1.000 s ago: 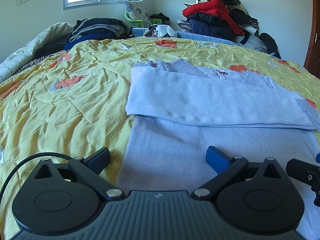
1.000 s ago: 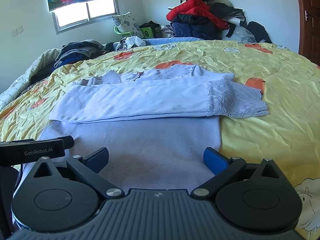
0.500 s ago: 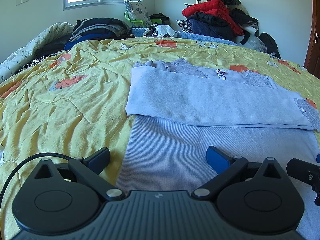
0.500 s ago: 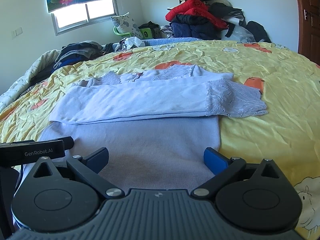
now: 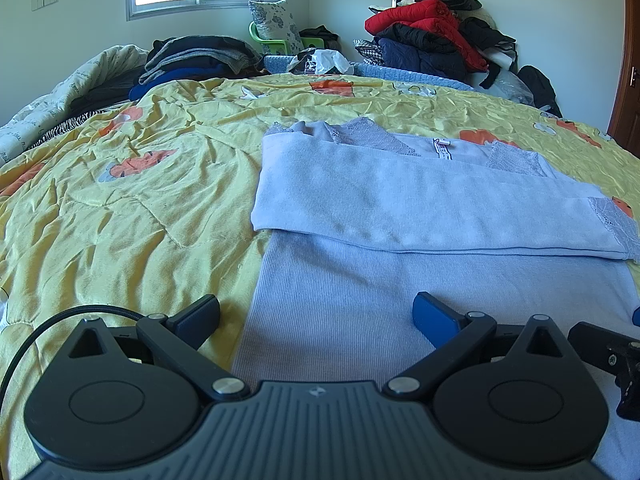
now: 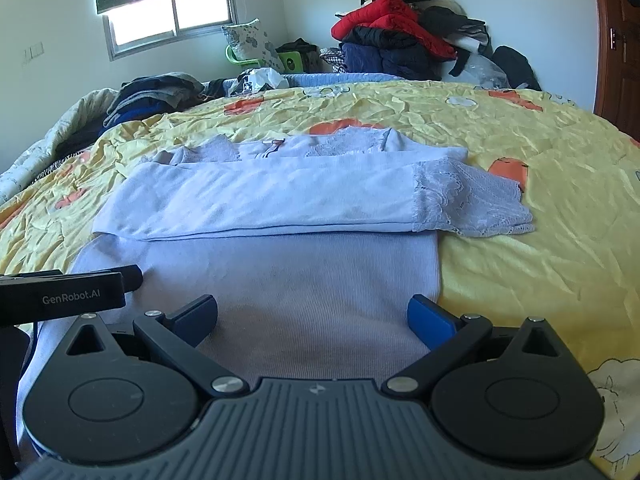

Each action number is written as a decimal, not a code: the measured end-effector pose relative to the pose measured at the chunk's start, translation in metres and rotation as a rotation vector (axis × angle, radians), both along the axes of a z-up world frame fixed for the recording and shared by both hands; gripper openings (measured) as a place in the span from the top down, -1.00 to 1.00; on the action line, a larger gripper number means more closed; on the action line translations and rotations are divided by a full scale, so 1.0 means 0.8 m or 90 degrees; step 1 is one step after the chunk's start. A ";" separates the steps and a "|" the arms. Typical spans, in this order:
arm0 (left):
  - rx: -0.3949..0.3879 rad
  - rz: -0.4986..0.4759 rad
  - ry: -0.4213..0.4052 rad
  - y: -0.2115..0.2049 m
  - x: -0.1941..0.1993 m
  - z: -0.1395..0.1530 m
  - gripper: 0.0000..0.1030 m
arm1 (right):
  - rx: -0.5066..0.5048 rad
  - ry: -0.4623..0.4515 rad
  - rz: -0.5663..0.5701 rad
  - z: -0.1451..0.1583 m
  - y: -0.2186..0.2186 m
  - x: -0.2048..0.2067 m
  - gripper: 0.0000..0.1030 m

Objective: Fold small clothes

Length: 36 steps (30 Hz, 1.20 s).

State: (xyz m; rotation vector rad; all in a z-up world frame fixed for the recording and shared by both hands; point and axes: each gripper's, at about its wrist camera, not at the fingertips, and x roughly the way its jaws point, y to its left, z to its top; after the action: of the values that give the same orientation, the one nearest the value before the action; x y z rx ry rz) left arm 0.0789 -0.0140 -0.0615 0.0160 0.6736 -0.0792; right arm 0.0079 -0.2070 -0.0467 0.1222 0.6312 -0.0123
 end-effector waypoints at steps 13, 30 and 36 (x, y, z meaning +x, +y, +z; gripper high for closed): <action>0.000 0.000 0.000 0.002 0.000 0.000 -1.00 | -0.005 0.001 0.000 0.000 0.000 0.000 -0.98; 0.000 0.000 0.000 0.001 0.000 0.000 -1.00 | 0.010 -0.005 0.000 0.001 -0.003 -0.002 -0.98; 0.000 0.000 0.000 0.001 0.000 0.000 -1.00 | 0.037 -0.021 -0.051 0.010 -0.015 -0.020 -0.97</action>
State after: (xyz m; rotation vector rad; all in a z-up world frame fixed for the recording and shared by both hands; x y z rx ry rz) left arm 0.0789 -0.0131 -0.0614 0.0155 0.6736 -0.0794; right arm -0.0078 -0.2190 -0.0388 0.2038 0.5942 -0.0700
